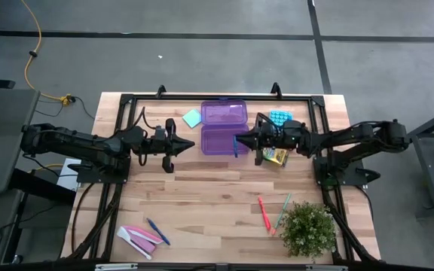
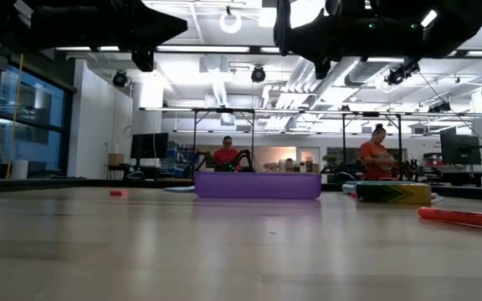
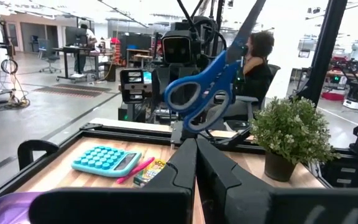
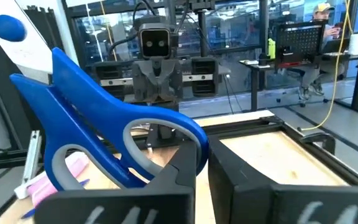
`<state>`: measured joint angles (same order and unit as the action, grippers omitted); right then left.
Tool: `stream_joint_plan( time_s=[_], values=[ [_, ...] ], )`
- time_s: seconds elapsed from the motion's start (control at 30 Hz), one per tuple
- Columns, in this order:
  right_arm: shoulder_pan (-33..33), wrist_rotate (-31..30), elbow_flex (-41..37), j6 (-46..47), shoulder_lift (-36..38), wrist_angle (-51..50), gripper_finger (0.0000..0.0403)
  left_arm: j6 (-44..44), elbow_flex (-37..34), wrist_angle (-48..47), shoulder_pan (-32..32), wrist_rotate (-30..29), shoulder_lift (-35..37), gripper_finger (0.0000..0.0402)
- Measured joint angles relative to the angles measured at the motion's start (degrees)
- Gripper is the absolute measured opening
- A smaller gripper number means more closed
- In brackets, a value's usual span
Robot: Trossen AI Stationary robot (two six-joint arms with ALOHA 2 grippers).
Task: Pack school essentials
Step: Put the blue scissors into the violet supply box
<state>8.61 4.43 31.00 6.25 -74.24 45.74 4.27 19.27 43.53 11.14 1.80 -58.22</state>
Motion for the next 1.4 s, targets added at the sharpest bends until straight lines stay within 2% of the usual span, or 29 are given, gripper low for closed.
stream_joint_plan(
  time_s=[0.1,0.17,0.3,0.4,0.5,0.6,0.77,0.87,1.07,1.4],
  values=[
    [0.0,-11.7,1.2,1.4,-0.7,-6.7,0.0,0.0,0.0,0.0,0.0,-0.1,0.0,0.0],
    [0.3,-17.3,3.6,2.6,-2.5,-13.8,0.0,0.0,0.0,0.0,0.0,-0.1,0.0,0.0001],
    [2.4,-22.3,11.3,5.3,-8.8,-26.0,0.0,0.0,0.0,0.1,0.0,-0.1,0.0,0.0],
    [4.6,-24.0,18.9,8.3,-14.7,-38.8,0.0,0.0,0.0,0.0,0.0,-0.1,0.0,0.0001],
    [6.0,-28.2,26.0,10.7,-20.4,-51.9,0.0,0.0,0.0,0.0,0.0,-0.1,0.0,0.0],
    [7.1,-31.1,31.4,13.0,-25.0,-61.3,0.0,0.0,0.0,0.0,0.0,-0.1,0.0,0.0001],
    [8.5,-26.7,36.5,15.8,-30.4,-70.6,0.0,0.0,0.0,0.0,0.0,-0.1,0.0,0.0001],
    [8.5,-26.1,36.9,16.0,-32.2,-72.4,0.0,0.0,0.0,-0.1,0.0,-0.1,0.0,0.0],
    [8.6,-24.6,36.9,15.1,-32.5,-74.0,0.0,0.0,0.0,-0.1,0.0,-0.1,0.0,0.0],
    [9.4,-18.1,36.8,13.2,-32.5,-77.3,0.0,0.0,0.0,-0.2,0.0,-1.2,0.0,0.0001]
  ],
)
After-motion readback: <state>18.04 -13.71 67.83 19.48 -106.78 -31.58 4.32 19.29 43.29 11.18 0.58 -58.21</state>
